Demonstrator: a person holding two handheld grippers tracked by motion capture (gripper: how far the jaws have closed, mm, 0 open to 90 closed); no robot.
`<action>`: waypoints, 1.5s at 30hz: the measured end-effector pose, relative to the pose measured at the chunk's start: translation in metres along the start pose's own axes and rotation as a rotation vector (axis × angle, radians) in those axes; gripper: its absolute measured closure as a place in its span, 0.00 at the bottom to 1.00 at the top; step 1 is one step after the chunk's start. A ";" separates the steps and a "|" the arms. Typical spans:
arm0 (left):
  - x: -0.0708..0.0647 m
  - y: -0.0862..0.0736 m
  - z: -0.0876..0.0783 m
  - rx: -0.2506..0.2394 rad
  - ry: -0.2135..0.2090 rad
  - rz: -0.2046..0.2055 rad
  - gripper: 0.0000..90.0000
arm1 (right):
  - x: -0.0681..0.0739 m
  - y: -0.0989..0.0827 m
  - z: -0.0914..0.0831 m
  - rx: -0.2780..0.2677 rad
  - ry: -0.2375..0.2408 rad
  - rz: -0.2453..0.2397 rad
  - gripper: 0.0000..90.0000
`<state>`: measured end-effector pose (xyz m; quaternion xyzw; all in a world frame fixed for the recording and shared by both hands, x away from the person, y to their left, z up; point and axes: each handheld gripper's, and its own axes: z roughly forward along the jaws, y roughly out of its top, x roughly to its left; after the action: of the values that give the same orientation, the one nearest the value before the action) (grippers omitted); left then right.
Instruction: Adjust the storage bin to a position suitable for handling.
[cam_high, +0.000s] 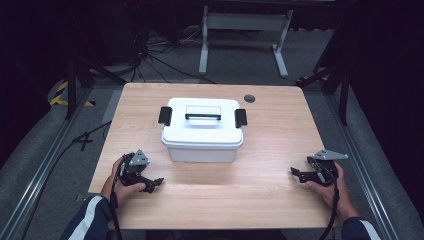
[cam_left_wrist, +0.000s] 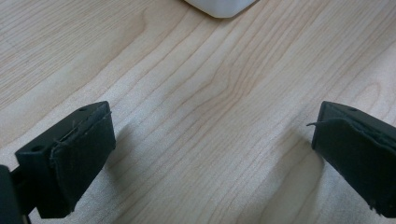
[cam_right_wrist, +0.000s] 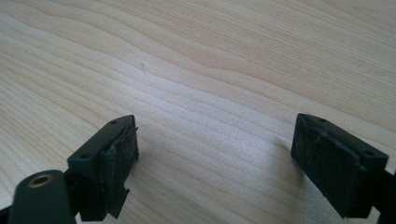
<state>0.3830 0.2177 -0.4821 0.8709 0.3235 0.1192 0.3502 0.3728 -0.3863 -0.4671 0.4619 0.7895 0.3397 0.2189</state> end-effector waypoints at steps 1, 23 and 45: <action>0.000 0.000 0.000 0.000 0.000 0.000 0.00 | 0.000 0.000 0.000 0.000 0.000 0.000 0.17; 0.000 -0.001 -0.002 -0.001 0.006 0.007 0.01 | 0.000 0.002 -0.001 0.014 0.021 -0.020 0.21; 0.000 -0.001 -0.002 -0.001 0.005 0.006 0.01 | 0.016 0.045 -0.023 0.062 0.106 -0.216 0.37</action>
<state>0.3815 0.2191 -0.4819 0.8714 0.3216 0.1229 0.3493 0.3763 -0.3648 -0.4190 0.3621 0.8553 0.3133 0.1978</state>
